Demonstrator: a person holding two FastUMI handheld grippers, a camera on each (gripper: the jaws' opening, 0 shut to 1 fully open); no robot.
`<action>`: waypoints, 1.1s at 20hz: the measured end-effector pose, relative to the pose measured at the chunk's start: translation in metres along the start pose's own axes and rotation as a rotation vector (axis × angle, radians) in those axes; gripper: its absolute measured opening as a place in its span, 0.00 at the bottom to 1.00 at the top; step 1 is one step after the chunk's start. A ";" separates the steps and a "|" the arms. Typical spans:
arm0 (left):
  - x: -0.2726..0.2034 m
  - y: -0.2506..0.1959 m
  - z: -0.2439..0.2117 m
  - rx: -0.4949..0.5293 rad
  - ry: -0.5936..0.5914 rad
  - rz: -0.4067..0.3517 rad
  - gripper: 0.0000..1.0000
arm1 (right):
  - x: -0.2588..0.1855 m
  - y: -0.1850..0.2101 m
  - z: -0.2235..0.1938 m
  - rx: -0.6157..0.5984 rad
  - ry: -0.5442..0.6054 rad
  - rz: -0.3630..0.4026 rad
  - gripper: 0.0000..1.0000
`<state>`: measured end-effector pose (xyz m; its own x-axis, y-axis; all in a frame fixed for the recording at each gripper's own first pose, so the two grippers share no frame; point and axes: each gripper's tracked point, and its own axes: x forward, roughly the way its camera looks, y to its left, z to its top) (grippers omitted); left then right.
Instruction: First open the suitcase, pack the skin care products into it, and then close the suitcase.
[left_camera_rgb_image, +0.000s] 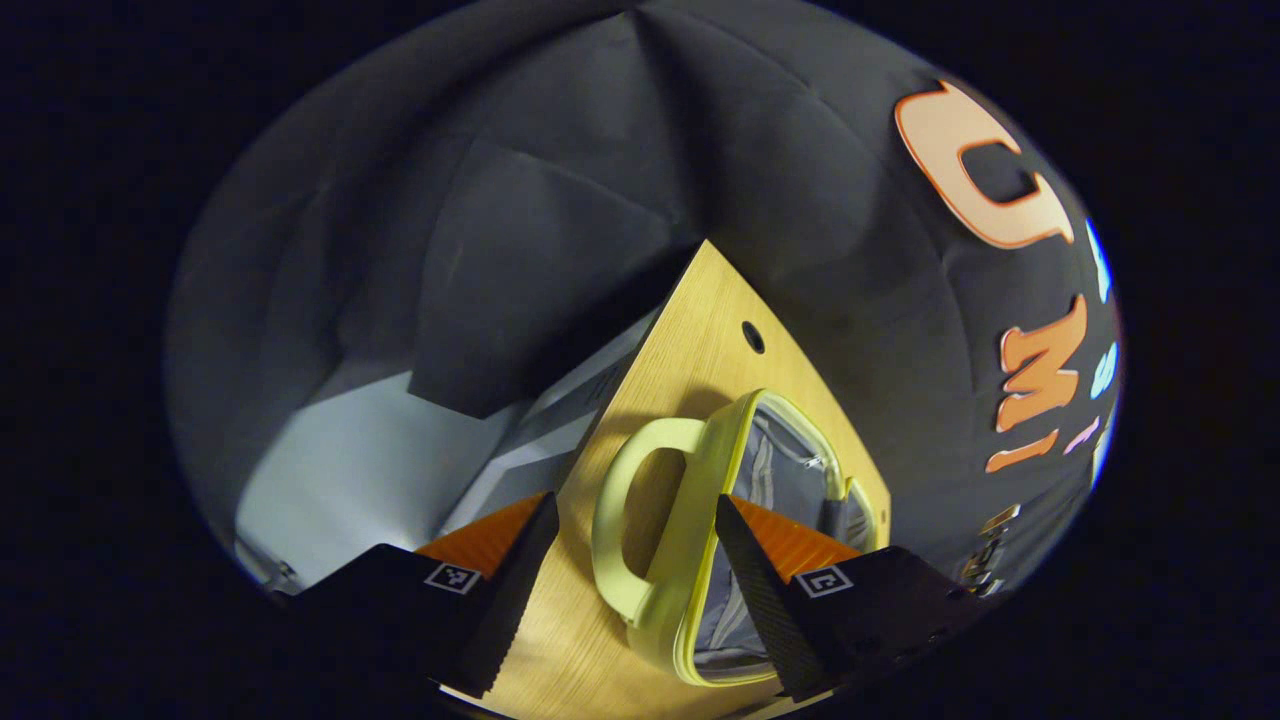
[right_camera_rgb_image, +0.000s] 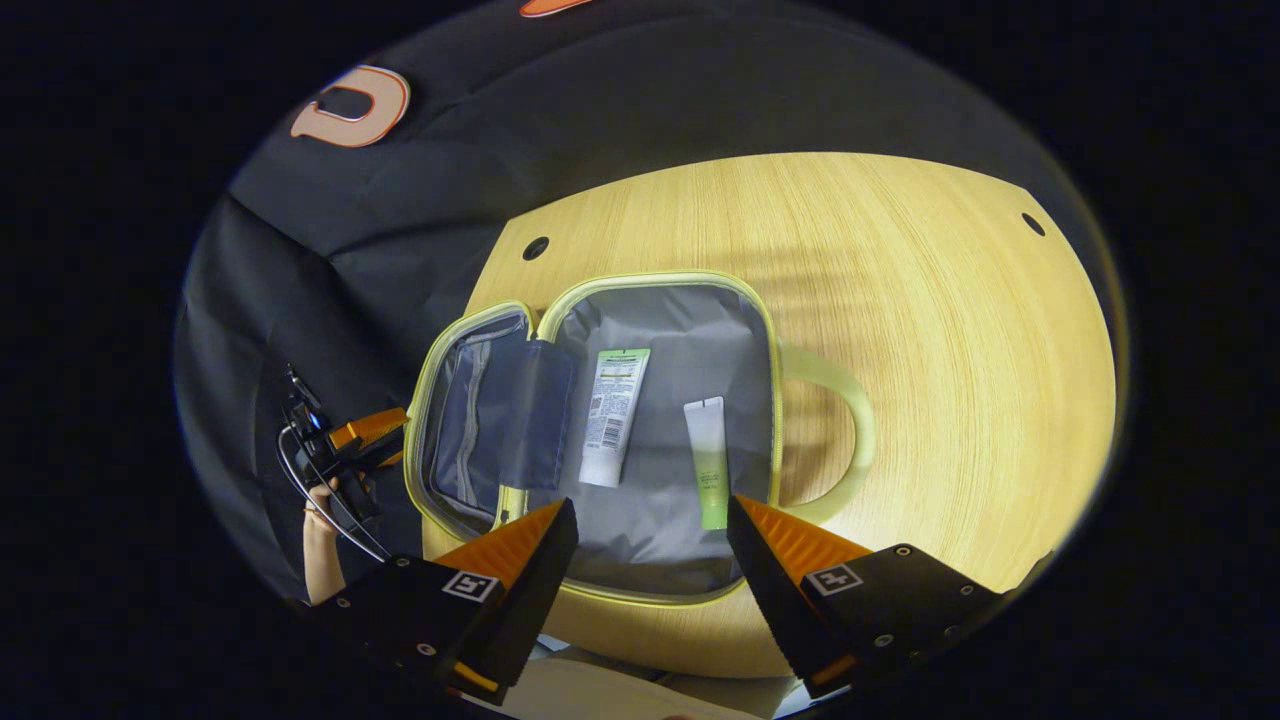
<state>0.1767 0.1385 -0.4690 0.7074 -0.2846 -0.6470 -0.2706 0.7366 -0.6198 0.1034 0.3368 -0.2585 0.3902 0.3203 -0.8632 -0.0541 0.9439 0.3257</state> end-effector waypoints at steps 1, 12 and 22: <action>0.003 0.001 0.002 -0.053 -0.016 -0.026 0.98 | 0.000 0.000 0.000 0.005 0.002 0.004 0.96; 0.035 0.011 -0.008 -0.262 0.005 -0.021 0.20 | -0.002 -0.012 -0.001 0.060 0.003 0.006 0.96; -0.025 -0.103 0.019 0.157 -0.031 0.095 0.10 | -0.034 -0.043 0.014 0.055 -0.116 -0.011 0.96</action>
<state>0.1993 0.0812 -0.3808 0.7041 -0.1916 -0.6837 -0.2336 0.8469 -0.4778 0.1053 0.2848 -0.2381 0.4945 0.2953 -0.8175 0.0000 0.9405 0.3397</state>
